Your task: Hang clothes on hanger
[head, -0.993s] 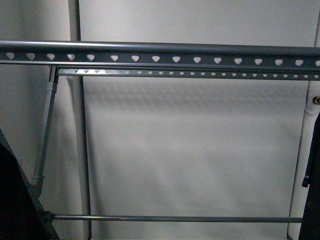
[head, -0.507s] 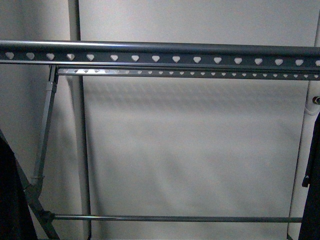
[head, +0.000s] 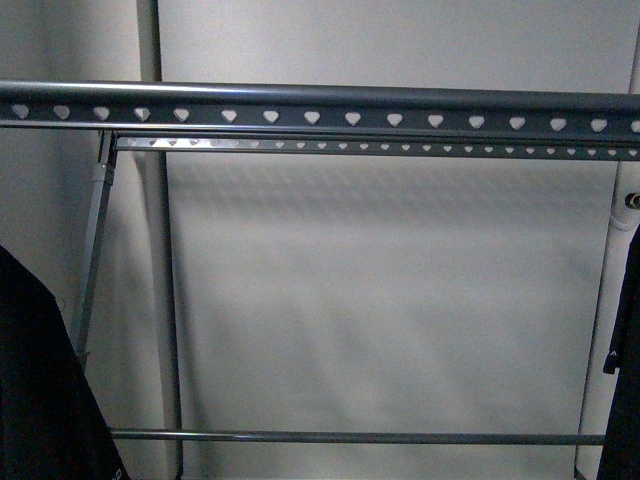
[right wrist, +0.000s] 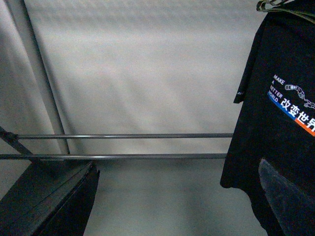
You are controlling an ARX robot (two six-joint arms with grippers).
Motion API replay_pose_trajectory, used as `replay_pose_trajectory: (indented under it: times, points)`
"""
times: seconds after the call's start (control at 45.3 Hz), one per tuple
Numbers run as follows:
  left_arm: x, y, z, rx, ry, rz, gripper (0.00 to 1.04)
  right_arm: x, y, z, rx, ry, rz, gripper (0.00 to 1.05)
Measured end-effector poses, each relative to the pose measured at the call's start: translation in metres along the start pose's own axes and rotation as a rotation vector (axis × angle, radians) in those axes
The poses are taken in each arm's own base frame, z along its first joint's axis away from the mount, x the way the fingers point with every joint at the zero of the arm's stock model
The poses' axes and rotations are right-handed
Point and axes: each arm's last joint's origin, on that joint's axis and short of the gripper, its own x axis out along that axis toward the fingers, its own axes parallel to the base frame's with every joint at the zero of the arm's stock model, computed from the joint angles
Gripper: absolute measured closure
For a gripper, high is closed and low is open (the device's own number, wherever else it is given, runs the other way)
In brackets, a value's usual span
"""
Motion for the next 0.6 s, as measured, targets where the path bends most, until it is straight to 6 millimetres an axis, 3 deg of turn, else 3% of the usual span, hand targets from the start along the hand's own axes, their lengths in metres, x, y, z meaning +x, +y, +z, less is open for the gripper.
replay_pose_trajectory:
  times: [0.154, 0.287, 0.485, 0.596]
  points:
    - [-0.012, 0.014, -0.011, 0.004, 0.077, -0.045, 0.99, 0.000, 0.000, 0.000, 0.000, 0.000, 0.000, 0.07]
    - [-0.038, 0.031, -0.023, 0.090, 0.189, -0.138, 1.00, 0.000, 0.000, 0.000, 0.000, 0.000, 0.000, 0.07]
    - [-0.106, 0.041, -0.033, 0.335, 0.447, -0.569, 1.00, 0.000, 0.000, 0.000, 0.000, 0.000, 0.000, 0.07]
    - [-0.131, 0.043, -0.038, 0.528, 0.584, -0.817, 1.00, 0.000, 0.000, 0.000, 0.000, 0.000, 0.000, 0.07]
